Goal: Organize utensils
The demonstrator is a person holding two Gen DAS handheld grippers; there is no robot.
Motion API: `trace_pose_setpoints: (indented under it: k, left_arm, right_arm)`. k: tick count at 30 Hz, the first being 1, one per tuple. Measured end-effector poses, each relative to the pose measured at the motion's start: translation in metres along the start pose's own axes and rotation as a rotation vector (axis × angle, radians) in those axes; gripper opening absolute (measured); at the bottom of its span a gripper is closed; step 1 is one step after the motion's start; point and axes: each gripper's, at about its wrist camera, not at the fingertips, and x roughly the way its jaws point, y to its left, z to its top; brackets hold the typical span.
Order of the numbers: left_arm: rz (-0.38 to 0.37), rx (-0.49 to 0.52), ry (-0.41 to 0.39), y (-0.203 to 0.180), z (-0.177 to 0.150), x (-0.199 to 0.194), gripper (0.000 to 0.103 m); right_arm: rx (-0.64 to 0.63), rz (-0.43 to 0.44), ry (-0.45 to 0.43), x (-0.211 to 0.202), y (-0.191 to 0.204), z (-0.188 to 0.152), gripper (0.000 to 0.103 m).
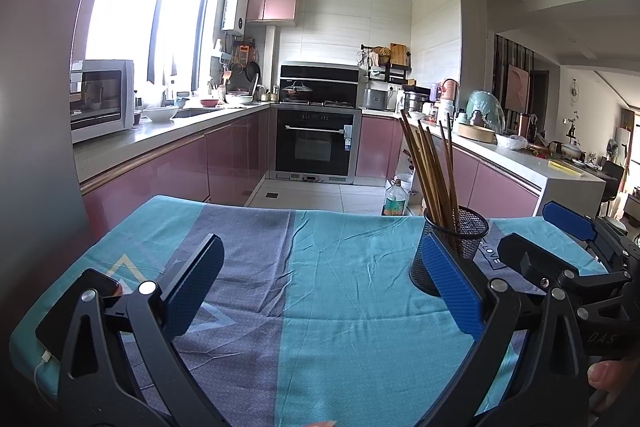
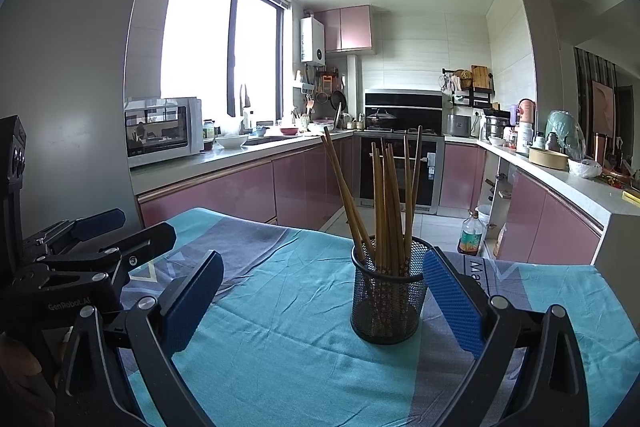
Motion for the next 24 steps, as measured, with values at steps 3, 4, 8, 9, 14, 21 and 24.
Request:
trace_pose_setpoints:
  k: [3,4,8,9,14,21,24]
  left_arm:
    - [-0.001,0.001,0.000,0.0002,0.0000,-0.0005,0.097]
    - [-0.001,0.001,0.000,0.0002,0.0001,-0.0005,0.097]
    - [-0.001,0.000,0.001,0.0001,0.0001,-0.0005,0.097]
    - [-0.002,0.000,0.000,0.0001,0.0000,-0.0006,0.097]
    - [-0.001,0.001,0.000,-0.0001,0.0001,-0.0007,0.097]
    - [0.000,0.001,-0.001,-0.0002,0.0002,-0.0006,0.097]
    - [0.000,0.003,0.000,-0.0005,0.0004,-0.0003,0.097]
  right_arm:
    - [0.002,0.000,-0.001,0.0002,0.0000,0.0001,0.097]
    - [0.002,0.000,0.000,0.0006,0.0002,0.0003,0.097]
    - [0.001,-0.002,0.001,0.0017,0.0012,0.0005,0.097]
    - [0.002,-0.001,0.002,0.0017,0.0012,0.0007,0.097]
    - [0.005,0.000,0.003,0.0022,0.0010,0.0004,0.097]
    - [0.004,-0.004,0.001,0.0024,0.0014,0.0004,0.097]
    - [0.004,-0.004,0.001,0.0021,0.0016,0.0001,0.097]
